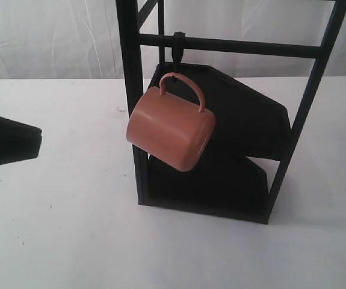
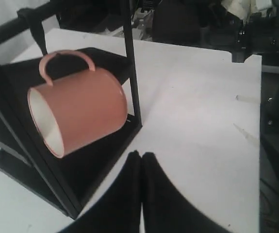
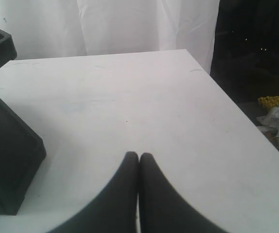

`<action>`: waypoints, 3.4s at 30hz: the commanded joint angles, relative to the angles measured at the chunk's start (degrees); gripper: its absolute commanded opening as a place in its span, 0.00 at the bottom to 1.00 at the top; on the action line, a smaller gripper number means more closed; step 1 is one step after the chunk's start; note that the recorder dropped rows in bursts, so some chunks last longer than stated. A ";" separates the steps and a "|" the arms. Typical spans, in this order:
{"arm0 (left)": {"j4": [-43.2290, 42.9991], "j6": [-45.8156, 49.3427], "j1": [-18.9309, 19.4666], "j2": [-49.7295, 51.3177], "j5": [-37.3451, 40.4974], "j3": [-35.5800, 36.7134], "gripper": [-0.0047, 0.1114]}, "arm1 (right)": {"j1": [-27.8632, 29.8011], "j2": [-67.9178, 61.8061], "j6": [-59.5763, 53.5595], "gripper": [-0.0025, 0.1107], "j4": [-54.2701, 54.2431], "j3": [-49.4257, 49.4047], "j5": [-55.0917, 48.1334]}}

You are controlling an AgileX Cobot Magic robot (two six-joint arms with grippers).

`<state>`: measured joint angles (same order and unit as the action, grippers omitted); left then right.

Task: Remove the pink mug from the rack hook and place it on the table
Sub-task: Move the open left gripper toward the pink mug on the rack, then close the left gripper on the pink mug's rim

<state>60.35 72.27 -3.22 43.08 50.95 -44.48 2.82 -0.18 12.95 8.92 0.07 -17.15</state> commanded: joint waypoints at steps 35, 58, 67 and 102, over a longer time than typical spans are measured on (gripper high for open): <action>3.54 23.54 -6.95 10.21 -13.44 -0.26 0.31 | -0.16 0.18 -0.33 0.02 -0.24 -0.07 0.50; 3.73 24.97 -18.94 11.40 -27.86 -0.14 0.57 | -0.16 0.18 -0.33 0.02 -0.24 -0.07 0.50; 4.87 20.91 -18.94 17.18 -40.04 -0.14 0.57 | -0.16 0.18 -0.33 0.02 -0.24 -0.07 0.50; 20.43 34.13 -18.84 26.34 -18.72 -0.34 0.57 | -0.16 0.18 0.75 0.02 -0.24 -0.07 0.50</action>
<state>79.50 105.99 -22.02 69.57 28.32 -44.48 2.82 -0.18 13.54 8.92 0.07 -17.15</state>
